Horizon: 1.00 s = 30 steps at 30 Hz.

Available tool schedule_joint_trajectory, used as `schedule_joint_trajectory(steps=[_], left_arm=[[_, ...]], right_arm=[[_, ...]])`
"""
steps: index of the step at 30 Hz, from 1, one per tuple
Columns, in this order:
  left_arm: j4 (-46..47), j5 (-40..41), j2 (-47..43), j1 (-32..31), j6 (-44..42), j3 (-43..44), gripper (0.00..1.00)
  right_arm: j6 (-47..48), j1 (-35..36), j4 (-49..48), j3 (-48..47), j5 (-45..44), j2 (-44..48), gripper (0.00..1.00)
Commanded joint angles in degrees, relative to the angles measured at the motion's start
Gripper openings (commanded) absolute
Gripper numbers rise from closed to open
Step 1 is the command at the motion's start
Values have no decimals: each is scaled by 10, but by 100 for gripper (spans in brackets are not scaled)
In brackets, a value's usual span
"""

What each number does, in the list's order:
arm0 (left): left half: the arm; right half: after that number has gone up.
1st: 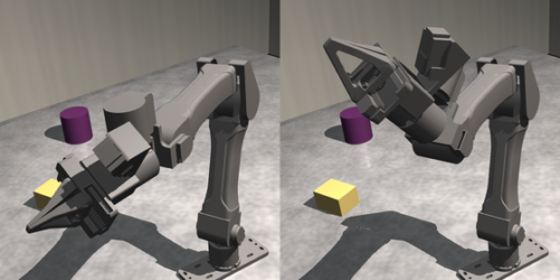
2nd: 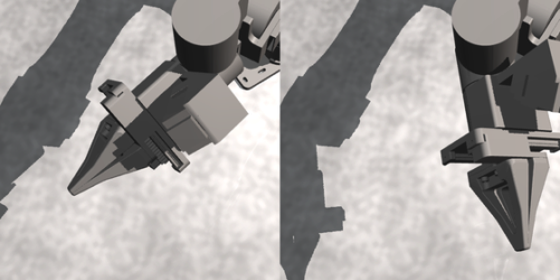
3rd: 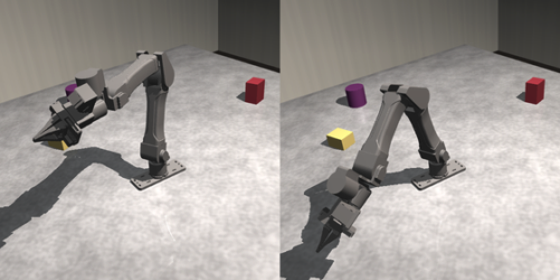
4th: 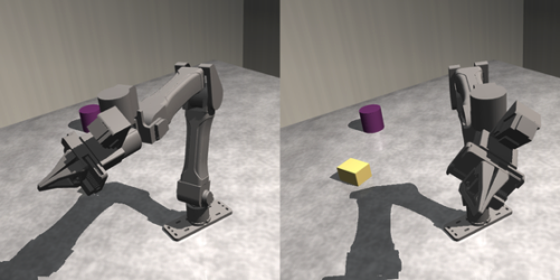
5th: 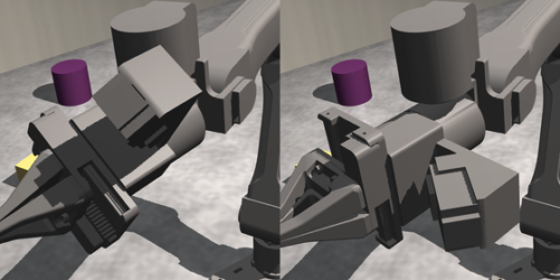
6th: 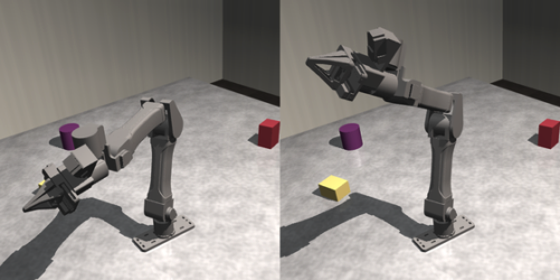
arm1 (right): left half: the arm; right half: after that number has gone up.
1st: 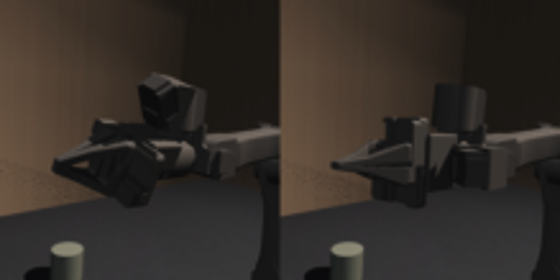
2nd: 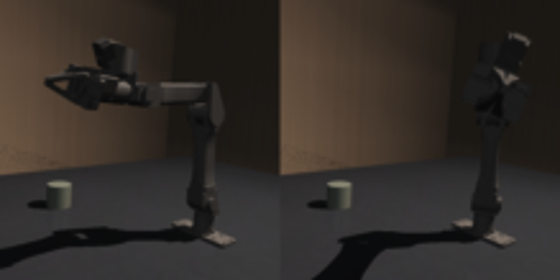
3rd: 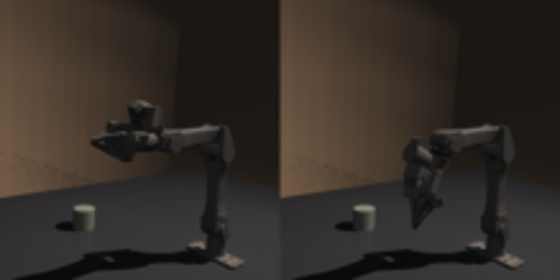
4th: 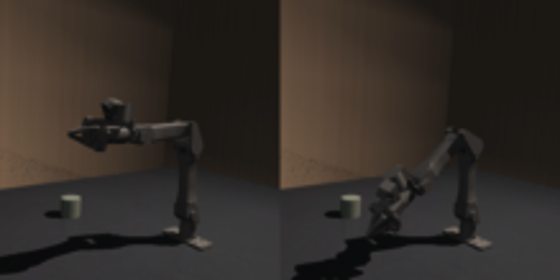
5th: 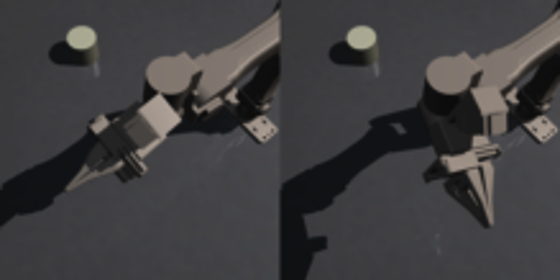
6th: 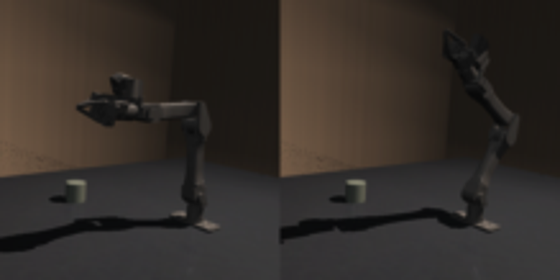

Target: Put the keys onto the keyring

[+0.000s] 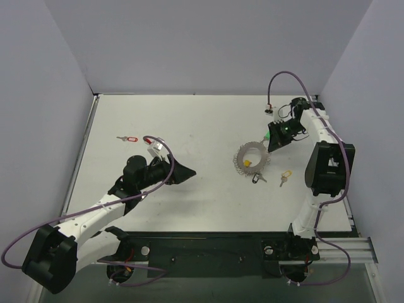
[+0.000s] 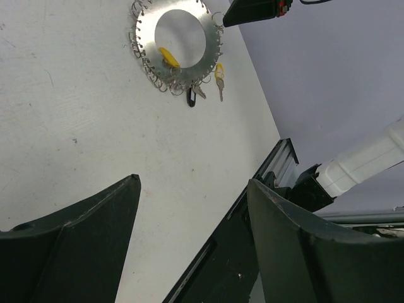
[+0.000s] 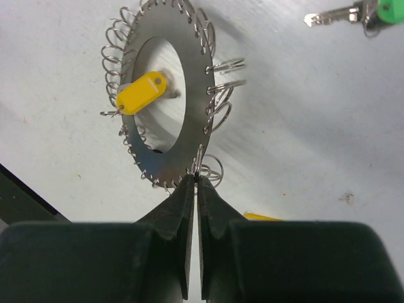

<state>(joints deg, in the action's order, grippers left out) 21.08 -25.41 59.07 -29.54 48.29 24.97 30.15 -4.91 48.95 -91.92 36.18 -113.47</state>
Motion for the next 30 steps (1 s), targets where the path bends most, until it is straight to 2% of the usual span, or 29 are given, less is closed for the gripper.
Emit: schedule_joint_trajectory(steps=[1,12,17,25,30], left_arm=[[53,-24,-6,-3,-33,17,78],[48,-45,-47,-3,-190,57,72],[63,-82,-67,-3,-280,73,71],[151,-152,-31,-5,-313,99,61],[191,-162,14,-39,-323,107,59]], right_arm=[[31,44,-3,18,-34,72,0],[62,135,-8,23,-64,168,0],[90,180,25,1,-67,201,0],[114,260,68,-26,-52,250,0],[109,278,67,-12,-1,278,0]])
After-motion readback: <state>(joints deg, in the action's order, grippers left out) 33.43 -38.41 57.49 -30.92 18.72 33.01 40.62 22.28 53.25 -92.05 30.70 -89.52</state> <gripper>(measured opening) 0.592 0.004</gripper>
